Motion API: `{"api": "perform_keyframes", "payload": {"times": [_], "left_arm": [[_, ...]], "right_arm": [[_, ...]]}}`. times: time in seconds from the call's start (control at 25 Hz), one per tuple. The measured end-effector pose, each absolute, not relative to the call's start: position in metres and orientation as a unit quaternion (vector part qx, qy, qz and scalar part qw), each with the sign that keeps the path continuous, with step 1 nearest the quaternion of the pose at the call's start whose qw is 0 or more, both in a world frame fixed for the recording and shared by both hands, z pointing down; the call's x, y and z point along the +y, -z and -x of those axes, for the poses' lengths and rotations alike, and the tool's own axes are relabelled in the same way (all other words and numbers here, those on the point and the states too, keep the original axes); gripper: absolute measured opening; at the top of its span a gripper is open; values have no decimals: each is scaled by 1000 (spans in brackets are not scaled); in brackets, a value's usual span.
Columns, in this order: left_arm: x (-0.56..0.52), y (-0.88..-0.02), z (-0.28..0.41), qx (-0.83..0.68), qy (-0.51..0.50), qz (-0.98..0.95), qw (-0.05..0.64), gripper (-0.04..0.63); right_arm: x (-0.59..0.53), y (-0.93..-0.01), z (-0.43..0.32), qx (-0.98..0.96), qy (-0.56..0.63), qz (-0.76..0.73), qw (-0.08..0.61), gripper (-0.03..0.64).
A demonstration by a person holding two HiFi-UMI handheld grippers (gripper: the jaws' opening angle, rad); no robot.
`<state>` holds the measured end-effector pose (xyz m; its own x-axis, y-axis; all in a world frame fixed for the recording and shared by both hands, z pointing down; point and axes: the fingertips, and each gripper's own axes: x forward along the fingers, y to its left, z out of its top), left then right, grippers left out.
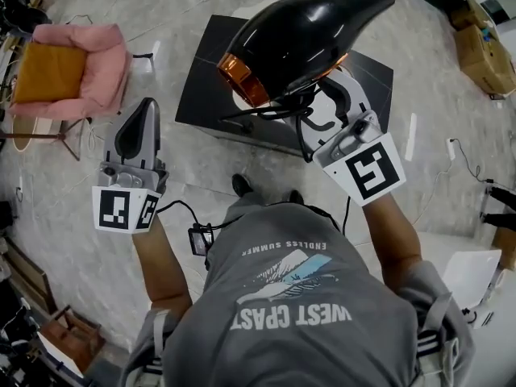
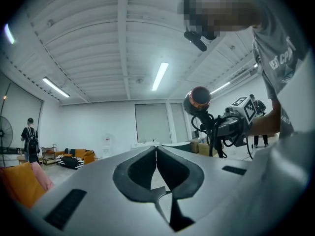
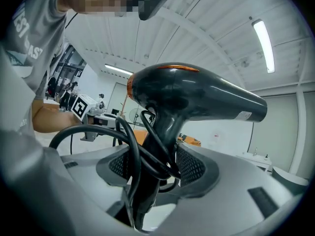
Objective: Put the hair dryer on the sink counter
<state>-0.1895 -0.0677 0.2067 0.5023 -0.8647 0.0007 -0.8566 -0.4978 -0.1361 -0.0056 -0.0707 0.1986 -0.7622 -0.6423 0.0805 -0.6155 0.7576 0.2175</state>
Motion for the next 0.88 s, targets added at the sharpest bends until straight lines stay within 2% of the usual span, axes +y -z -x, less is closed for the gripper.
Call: {"api": "perform_keyframes", "payload": {"times": [0.48, 0.88], "left_arm": [[-125, -216, 240, 461, 28, 886, 50, 20], [-155, -229, 247, 463, 28, 885, 40, 20]], "right_arm": [[-124, -221, 53, -914, 88, -381, 106, 261], [-163, -246, 66, -912, 85, -381, 124, 259]]}}
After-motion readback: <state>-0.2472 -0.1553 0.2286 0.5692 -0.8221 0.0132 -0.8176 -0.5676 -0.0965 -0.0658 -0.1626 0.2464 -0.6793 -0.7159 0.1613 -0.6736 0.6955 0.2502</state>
